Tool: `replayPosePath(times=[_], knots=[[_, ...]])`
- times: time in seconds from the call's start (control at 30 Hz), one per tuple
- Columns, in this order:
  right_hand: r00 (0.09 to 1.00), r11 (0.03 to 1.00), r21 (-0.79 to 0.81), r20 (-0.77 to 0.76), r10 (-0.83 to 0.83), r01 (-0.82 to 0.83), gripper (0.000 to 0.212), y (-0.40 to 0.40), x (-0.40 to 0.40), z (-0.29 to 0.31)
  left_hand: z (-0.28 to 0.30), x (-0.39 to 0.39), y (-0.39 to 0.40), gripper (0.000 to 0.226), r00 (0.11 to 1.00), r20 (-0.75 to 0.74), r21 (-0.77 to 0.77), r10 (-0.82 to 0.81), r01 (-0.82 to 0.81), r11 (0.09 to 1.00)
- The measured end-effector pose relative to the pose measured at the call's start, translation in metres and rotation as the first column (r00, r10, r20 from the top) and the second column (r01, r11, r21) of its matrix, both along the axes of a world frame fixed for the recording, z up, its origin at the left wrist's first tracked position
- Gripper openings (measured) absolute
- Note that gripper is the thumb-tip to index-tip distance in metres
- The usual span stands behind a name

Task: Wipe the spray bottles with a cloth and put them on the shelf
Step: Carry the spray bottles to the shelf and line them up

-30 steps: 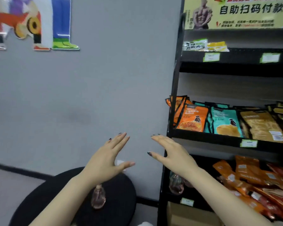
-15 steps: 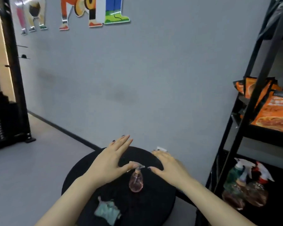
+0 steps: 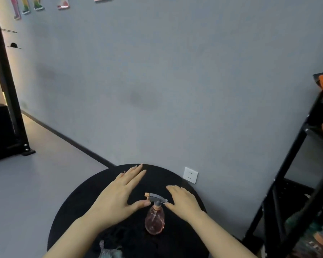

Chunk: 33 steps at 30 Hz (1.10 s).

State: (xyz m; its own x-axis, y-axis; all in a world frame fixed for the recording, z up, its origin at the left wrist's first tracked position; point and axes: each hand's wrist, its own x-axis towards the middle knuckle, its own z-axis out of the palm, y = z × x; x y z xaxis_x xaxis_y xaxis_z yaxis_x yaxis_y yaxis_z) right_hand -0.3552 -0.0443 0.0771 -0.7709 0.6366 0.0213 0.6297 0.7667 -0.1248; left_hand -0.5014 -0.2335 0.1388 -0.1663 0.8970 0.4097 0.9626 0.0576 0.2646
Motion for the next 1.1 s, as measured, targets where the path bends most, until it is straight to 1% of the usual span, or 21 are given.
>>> replayPosePath(times=[0.1,0.23,0.3,0.37,0.43,0.53,0.63,0.7,0.87,1.0,1.1], knots=[[1.0,0.997,-0.073,0.02,-0.01,0.011,0.065,0.013,-0.014,-0.018,-0.012,-0.006,0.015,0.097,1.0,0.004,-0.02,0.003,-0.003,1.0],[1.0,0.985,-0.17,0.01,-0.025,0.026,0.066,0.022,-0.031,-0.038,-0.025,-0.012,0.027,0.095,1.0,-0.003,-0.054,-0.004,0.004,0.999],[1.0,0.984,-0.18,0.007,-0.011,0.013,0.066,0.024,-0.038,-0.044,-0.03,-0.013,0.031,0.098,1.0,0.007,-0.06,-0.008,0.009,0.998],[1.0,0.988,-0.156,0.001,0.01,-0.01,0.064,0.026,-0.044,-0.049,-0.034,-0.015,0.035,0.098,1.0,0.012,-0.072,-0.01,0.011,0.997],[0.999,0.991,-0.129,-0.009,0.037,-0.038,0.058,0.025,-0.05,-0.053,-0.037,-0.017,0.038,0.099,1.0,0.007,-0.087,-0.012,0.013,0.996],[0.998,0.992,-0.107,-0.013,0.064,-0.065,0.043,0.024,-0.054,-0.059,-0.044,-0.016,0.043,0.096,1.0,-0.007,-0.105,-0.014,0.013,0.994],[0.998,0.994,-0.095,-0.028,0.055,-0.057,0.026,0.024,-0.055,-0.063,-0.049,-0.013,0.048,0.091,1.0,-0.013,-0.126,-0.019,0.017,0.992],[0.998,0.995,-0.091,-0.047,0.042,-0.046,0.021,0.024,-0.054,-0.063,-0.051,-0.011,0.052,0.09,1.0,0.002,-0.119,-0.028,0.028,0.993],[0.994,0.994,-0.102,-0.101,0.027,-0.038,0.019,0.022,-0.039,-0.061,-0.048,-0.002,0.061,0.086,0.999,-0.018,-0.096,-0.045,0.043,0.994],[0.977,0.993,-0.116,-0.211,-0.011,-0.014,0.023,0.016,-0.011,-0.039,-0.045,0.009,0.07,0.094,0.996,-0.038,-0.116,-0.08,0.075,0.99],[0.963,0.993,-0.116,-0.27,-0.023,-0.009,0.028,0.007,0.021,-0.015,-0.04,0.027,0.076,0.099,0.992,-0.023,-0.115,-0.121,0.118,0.986]])
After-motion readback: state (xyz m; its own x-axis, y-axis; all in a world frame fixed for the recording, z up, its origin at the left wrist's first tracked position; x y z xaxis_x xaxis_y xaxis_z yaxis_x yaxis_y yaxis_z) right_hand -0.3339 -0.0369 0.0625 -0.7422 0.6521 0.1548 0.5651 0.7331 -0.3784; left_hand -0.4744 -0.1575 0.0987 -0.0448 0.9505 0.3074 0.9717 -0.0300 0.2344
